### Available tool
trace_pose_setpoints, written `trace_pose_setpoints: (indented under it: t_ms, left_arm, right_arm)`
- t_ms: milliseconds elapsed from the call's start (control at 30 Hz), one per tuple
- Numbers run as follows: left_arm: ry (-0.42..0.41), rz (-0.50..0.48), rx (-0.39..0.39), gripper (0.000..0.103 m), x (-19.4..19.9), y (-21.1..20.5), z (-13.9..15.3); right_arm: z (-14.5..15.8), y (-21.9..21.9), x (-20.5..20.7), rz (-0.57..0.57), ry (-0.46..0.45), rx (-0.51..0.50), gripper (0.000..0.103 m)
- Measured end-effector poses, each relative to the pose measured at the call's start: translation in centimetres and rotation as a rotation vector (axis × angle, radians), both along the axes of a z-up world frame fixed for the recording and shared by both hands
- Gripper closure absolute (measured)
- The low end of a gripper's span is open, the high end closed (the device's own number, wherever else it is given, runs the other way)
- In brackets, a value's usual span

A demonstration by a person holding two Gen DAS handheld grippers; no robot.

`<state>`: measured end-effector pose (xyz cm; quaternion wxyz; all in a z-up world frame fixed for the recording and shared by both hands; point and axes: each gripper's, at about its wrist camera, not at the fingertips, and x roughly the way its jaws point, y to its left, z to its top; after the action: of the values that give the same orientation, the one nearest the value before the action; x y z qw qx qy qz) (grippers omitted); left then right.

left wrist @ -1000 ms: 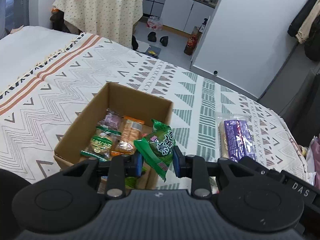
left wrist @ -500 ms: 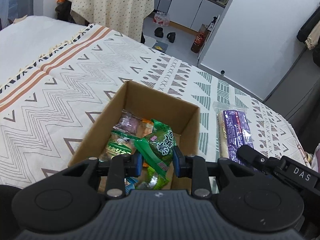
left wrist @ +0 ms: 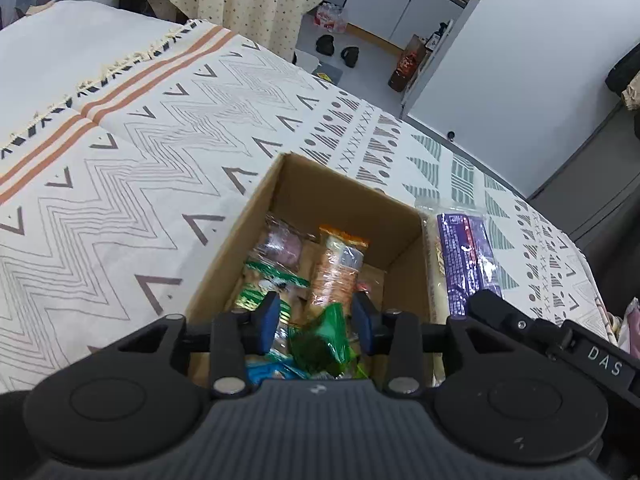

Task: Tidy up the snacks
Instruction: 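Carry both snacks over the box and open both grippers to drop them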

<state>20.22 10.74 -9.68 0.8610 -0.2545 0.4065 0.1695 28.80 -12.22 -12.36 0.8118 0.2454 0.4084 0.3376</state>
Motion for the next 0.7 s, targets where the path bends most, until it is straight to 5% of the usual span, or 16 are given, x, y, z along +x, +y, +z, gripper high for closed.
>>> trace_pose_setpoints:
  t_ms: [133,267,433,700]
  left_arm:
    - [0.004,0.022,0.007,0.054,-0.4,0.6,0.2]
    - [0.012,0.026,0.012,0.043,-0.7,0.5,0.5]
    - [0.008,0.025,0.041,0.026,-1.0,-0.4,1.1]
    - [-0.001,0.004,0.041,0.017,-1.2,-2.6,1.7]
  right_arm:
    - [0.5,0.8,-0.4,0.02,-0.019,0.016,0.08]
    - [1.6,0.6,-1.0,0.026,-0.079,0.029,0.048]
    - [1.9,-1.9,-1.3,-0.028,-0.088,-0.014,0.048]
    - [2.3,-6.0,-2.2,-0.096,-0.089,-0.063,0.041]
